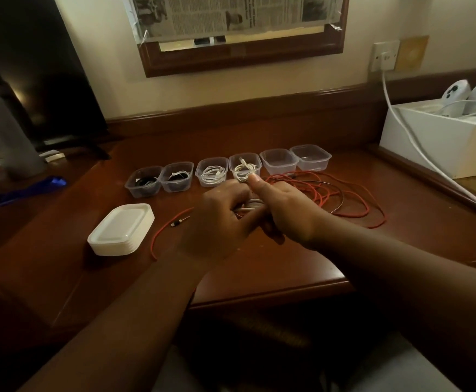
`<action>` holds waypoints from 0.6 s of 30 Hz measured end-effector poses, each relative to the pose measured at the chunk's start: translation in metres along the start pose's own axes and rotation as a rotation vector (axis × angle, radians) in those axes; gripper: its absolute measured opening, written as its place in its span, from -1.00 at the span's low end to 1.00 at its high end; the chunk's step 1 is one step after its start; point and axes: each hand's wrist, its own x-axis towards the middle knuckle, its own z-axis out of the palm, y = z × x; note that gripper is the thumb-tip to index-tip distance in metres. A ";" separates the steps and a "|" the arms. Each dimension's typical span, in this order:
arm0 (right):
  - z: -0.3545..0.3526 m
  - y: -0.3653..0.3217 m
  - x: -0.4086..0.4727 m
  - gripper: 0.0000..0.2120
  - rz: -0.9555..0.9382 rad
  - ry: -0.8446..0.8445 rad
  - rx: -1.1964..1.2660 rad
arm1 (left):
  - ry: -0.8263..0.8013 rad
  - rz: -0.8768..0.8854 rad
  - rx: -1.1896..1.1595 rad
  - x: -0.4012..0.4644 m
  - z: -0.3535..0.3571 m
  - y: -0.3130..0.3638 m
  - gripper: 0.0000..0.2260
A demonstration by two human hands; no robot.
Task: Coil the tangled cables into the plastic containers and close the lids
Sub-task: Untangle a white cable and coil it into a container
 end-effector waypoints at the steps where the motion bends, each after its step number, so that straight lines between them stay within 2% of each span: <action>1: 0.002 0.004 0.003 -0.29 -0.010 0.058 0.024 | 0.034 -0.015 0.013 0.000 0.005 -0.005 -0.65; 5: 0.008 0.021 0.021 -0.41 -0.064 0.281 0.208 | 0.161 -0.095 -0.024 0.002 0.025 -0.014 -0.57; 8: 0.005 0.031 0.035 -0.49 -0.040 0.308 0.216 | 0.149 -0.228 -0.203 0.008 0.034 -0.024 -0.62; 10: -0.001 0.035 0.044 -0.53 0.041 0.231 0.241 | 0.083 -0.362 -0.416 0.017 0.034 -0.036 -0.61; 11: -0.005 0.037 0.048 -0.56 0.095 0.188 0.286 | 0.045 -0.422 -0.507 0.022 0.033 -0.042 -0.54; 13: -0.017 0.044 0.057 -0.64 0.226 0.093 0.493 | -0.022 -0.498 -0.639 0.033 0.029 -0.051 -0.42; 16: -0.039 0.060 0.074 -0.69 0.352 -0.167 0.823 | -0.095 -0.601 -0.859 0.045 0.030 -0.070 -0.60; 18: -0.048 0.079 0.089 -0.69 0.292 -0.320 0.871 | -0.113 -0.652 -0.943 0.052 0.033 -0.085 -0.62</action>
